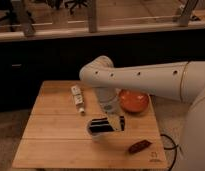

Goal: Place the eraser in the ceramic cup

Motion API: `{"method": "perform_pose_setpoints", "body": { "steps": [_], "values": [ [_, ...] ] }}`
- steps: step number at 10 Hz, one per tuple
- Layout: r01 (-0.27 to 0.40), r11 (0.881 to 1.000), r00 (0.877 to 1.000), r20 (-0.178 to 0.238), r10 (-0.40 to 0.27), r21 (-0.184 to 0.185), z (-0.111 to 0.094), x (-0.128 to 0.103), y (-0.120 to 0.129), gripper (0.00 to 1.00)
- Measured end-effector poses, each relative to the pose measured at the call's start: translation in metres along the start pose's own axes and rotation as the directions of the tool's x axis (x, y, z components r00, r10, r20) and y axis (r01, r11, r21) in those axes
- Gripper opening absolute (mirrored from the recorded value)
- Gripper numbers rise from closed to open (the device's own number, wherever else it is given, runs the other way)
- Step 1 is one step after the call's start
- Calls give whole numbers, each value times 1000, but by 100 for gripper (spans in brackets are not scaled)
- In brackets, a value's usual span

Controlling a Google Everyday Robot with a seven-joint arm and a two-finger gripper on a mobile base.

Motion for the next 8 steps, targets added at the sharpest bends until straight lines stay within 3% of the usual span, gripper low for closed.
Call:
{"method": "perform_pose_setpoints", "body": {
  "steps": [8],
  "values": [
    [-11,1000,1000,-17,10,-27,11,1,-8,0]
  ]
}}
